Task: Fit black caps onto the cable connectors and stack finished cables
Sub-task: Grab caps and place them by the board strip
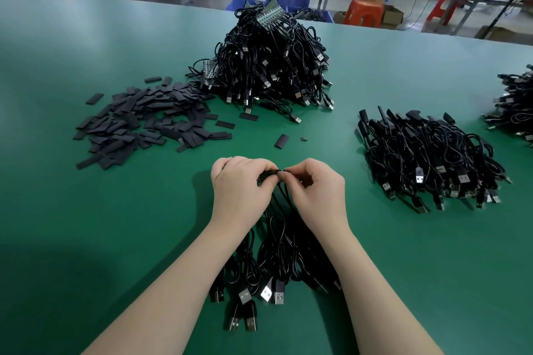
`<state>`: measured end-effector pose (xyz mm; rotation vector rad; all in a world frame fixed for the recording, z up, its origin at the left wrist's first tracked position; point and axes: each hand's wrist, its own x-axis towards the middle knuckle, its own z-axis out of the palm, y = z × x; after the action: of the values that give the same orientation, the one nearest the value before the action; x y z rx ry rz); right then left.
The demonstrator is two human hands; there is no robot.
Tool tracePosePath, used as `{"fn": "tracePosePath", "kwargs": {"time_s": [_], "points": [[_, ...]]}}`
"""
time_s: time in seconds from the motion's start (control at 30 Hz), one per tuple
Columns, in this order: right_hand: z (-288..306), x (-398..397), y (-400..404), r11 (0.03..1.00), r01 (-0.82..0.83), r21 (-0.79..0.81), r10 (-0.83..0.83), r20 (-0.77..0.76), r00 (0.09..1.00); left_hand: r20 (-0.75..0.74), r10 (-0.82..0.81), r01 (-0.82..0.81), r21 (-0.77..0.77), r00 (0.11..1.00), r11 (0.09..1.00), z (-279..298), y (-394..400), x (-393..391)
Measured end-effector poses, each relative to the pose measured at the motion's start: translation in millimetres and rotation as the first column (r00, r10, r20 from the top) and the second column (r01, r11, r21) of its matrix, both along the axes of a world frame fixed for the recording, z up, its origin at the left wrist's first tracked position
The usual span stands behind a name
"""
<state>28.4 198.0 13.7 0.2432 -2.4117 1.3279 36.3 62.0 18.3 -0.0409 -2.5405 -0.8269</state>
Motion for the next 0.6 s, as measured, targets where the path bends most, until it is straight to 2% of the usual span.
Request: {"fn": "tracePosePath", "kwargs": {"time_s": [0.13, 0.43, 0.6], "points": [[-3.3, 2.5, -3.0, 0.999, 0.032, 0.027, -0.030, -0.055, 0.998, 0.001, 0.007, -0.007, -0.013, 1.000, 1.000, 0.2, -0.5, 0.7], [-4.8, 4.1, -5.2, 0.998, 0.051, 0.046, -0.048, -0.062, 0.997, 0.026, 0.001, 0.000, -0.025, 1.000, 1.000, 1.1, 0.0, -0.9], [-4.6, 2.0, 1.9, 0.999, -0.019, -0.034, 0.020, 0.028, 0.999, 0.032, -0.005, 0.007, -0.045, 0.999, 0.999, -0.7, -1.1, 0.6]]}}
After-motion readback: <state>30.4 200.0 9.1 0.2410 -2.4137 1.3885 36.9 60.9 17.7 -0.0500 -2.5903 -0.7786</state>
